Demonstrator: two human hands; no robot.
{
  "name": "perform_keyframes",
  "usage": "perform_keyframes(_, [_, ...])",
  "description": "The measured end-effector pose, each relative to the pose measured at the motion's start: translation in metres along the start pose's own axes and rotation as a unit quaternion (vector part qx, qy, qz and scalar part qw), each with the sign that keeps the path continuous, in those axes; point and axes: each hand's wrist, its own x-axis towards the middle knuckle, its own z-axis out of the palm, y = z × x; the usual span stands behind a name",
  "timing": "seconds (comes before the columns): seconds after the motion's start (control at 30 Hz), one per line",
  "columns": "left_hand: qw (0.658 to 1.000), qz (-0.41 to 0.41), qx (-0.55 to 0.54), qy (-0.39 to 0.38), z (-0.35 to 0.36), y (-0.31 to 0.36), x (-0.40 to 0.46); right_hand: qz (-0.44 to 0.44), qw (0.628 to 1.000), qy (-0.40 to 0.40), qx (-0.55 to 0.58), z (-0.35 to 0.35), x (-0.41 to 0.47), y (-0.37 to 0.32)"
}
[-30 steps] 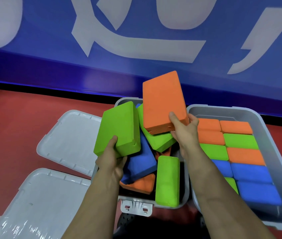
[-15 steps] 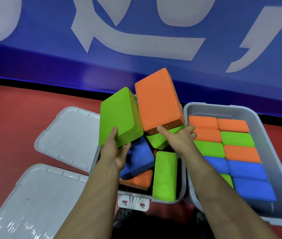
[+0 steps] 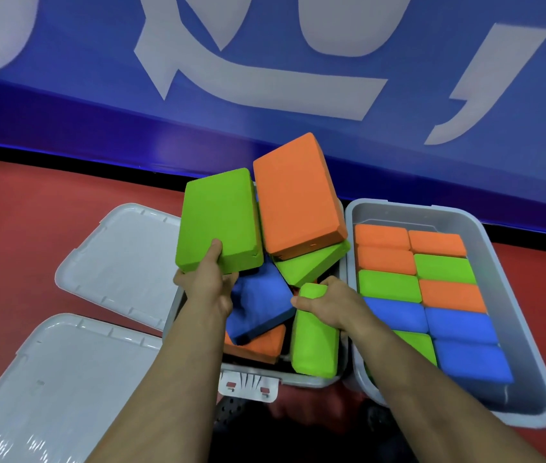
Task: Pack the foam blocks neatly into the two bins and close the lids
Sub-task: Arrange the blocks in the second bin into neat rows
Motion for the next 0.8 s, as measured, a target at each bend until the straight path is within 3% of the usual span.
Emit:
perform_keyframes(0.13, [0.986,0.110,0.105,0.071,-0.007,-0.002,0.006,-0.010,1.000,0.021,-0.003,-0.025,-0.010,-0.001])
perform_keyframes(0.23, [0.978,0.125,0.151,0.073,-0.013,-0.006,0.011,-0.025,0.999,0.033,0.023,-0.036,-0.020,0.006])
perform_keyframes(0.4, [0.999,0.015,-0.020,0.027,-0.011,-0.019,0.012,-0.028,0.997,0.023,0.069,-0.043,-0.022,0.018])
perform_keyframes(0.47, [0.999,-0.005,-0.037,0.006,-0.009,-0.025,0.019,-0.030,0.997,0.020,0.072,-0.045,-0.024,0.021])
perform_keyframes(0.67, [0.981,-0.064,0.169,-0.070,-0.006,-0.031,0.027,-0.050,0.994,0.025,0.094,-0.056,-0.027,0.027])
perform_keyframes(0.8, [0.966,-0.058,0.243,-0.070,-0.015,-0.033,0.041,-0.052,0.993,0.027,0.106,-0.066,-0.031,0.032])
